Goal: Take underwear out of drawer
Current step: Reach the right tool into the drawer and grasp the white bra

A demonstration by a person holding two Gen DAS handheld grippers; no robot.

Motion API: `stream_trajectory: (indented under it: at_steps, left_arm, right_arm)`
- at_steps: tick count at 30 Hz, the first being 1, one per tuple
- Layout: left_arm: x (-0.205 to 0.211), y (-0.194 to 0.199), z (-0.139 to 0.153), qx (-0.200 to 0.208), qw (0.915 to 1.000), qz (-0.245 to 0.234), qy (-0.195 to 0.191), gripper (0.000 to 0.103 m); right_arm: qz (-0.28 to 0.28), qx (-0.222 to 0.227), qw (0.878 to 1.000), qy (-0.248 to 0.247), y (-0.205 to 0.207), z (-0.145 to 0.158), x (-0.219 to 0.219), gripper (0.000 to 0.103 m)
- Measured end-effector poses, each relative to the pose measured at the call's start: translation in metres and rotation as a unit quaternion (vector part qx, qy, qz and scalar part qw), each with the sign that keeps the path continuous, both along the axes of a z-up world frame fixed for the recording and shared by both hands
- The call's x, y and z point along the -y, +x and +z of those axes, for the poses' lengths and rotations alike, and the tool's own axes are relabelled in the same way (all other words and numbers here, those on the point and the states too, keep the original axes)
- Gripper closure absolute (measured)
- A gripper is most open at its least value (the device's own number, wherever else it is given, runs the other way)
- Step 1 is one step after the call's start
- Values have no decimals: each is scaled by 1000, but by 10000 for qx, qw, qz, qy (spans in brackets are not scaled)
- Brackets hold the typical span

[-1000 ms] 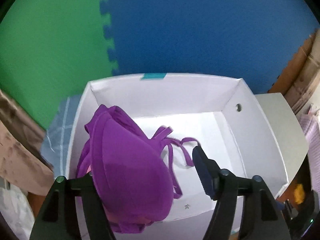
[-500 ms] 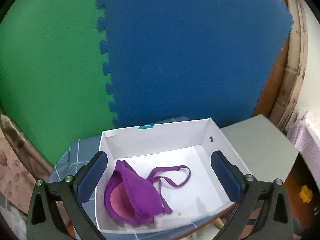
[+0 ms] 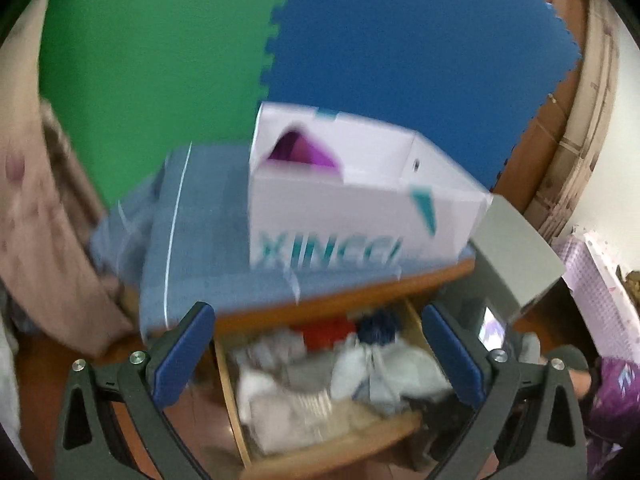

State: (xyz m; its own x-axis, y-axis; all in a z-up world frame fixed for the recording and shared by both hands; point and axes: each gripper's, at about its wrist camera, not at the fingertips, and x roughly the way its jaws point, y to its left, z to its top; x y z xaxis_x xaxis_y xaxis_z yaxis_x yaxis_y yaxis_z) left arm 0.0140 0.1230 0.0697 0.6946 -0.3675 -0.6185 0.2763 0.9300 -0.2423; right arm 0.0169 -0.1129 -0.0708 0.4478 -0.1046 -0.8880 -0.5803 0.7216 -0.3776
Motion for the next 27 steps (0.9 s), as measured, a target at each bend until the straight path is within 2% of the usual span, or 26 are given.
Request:
stream_trajectory:
  at_steps: [2,4,6,8,9,12,15,18,20,21,22,23,24,25,27]
  left_arm:
    - [-6,-3,-21,-182,9997,88,-113,1]
    - [-9,-5,-40,-337,9990,126,-259,1]
    - [-15,1,-49,-620,9956,66,-697,1]
    - [-20,4,-55,-714,9911,-26,-1125,1]
    - [-22,5,-60,-742,9903,15,-1173,1]
    - [-24,10,-62,-822,9883,45,-1287,1]
    - [-24,11,-63,-850,9886,122,-1234,1]
    - [-18,11,-64,-868,9904,43,-1071,1]
    - [-13,10,-63,-847,9924,-12,-895,1]
    - [-11,9,-63,-843,9931,-26,-818,1]
    - [-9,9,-63,-832,9937,-24,-754,1]
    - [-6,9,-64,-839,9940,-52,-698,1]
    - [-6,9,-64,-843,9941,-59,-682,1]
    - [-5,10,-64,-843,9942,-61,-669,1]
    - [-5,9,-64,-833,9944,-65,-647,1]
  right_arm:
    - [39,-105,9993,-361,4,-15,-2,0]
    - [-165,-334,9990,-250,14,-19,5,0]
    - [-411,-523,9974,-268,25,-24,16,0]
    - [-724,-1142,9908,-87,37,-34,32,0]
    - [-817,-1393,9869,13,42,-38,38,0]
    - [-898,-1817,9791,166,50,-45,51,0]
    - [-979,-2090,9726,290,60,-53,58,0]
    - [-1072,-2191,9696,174,66,-66,55,0]
    - [-1022,-2101,9722,145,66,-66,52,1]
    - [-1041,-2064,9726,224,66,-64,52,17]
    - [-1067,-2084,9716,334,66,-60,52,43]
    - [-1098,-2126,9695,524,67,-56,54,53]
    - [-1063,-2019,9724,491,65,-53,53,71]
    - [-1021,-1909,9755,394,63,-51,52,83]
    - [-1086,-1877,9749,502,61,-46,55,88]
